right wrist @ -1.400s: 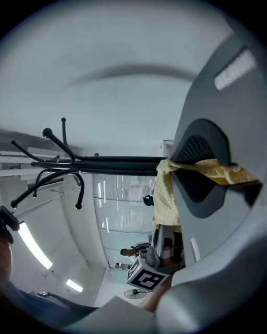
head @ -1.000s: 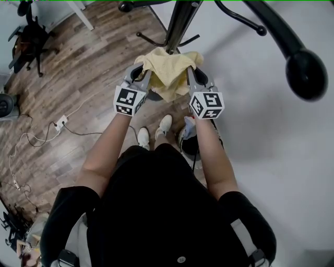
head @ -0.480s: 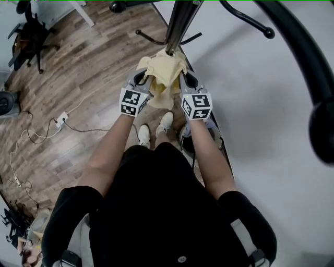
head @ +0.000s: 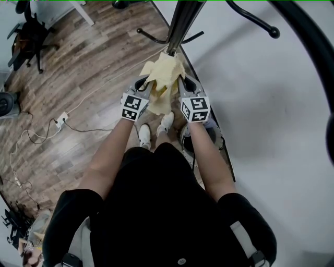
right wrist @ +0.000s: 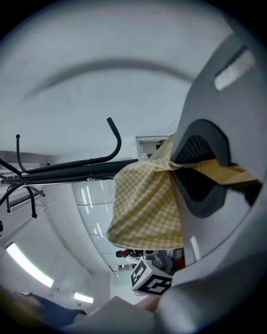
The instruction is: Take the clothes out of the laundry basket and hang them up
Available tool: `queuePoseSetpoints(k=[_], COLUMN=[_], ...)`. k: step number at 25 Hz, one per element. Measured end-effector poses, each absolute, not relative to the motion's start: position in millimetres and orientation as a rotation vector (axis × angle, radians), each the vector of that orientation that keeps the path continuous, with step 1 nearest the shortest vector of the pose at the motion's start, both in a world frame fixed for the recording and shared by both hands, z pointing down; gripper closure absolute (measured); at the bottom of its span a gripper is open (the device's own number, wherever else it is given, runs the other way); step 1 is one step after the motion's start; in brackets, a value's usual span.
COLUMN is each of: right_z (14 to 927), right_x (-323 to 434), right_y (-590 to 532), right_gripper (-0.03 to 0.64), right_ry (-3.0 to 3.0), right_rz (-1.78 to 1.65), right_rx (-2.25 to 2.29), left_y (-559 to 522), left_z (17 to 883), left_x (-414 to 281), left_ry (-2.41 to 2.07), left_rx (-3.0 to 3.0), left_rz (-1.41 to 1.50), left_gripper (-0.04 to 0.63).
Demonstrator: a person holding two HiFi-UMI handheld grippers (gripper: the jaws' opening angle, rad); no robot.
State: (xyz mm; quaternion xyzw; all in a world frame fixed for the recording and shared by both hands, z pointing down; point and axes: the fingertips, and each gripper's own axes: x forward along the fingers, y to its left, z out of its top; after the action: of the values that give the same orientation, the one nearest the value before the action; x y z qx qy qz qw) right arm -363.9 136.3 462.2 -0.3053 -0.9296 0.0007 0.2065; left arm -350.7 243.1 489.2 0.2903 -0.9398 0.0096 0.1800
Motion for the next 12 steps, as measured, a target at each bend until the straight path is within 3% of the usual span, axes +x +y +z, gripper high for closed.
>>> queuePoseSetpoints(k=[4,8,12], right_z=[464,451,435], right_x=[-355,-353,-347], right_y=[139,143,143], right_gripper=[0.589,0.466,0.445], right_ry=[-2.579,-2.603,-2.633], right_rz=[0.049,0.066,0.056], right_rx=[-0.852,-0.875,-0.877], left_y=[242,239,242], left_z=[486,478,469], left_x=[-345,-340,-330], left_ry=[-2.643,-2.641,-2.646], left_rx=[0.848,0.892,0.917], left_rz=[0.036,0.046,0.051], left_gripper=[0.545,0.449,0.416])
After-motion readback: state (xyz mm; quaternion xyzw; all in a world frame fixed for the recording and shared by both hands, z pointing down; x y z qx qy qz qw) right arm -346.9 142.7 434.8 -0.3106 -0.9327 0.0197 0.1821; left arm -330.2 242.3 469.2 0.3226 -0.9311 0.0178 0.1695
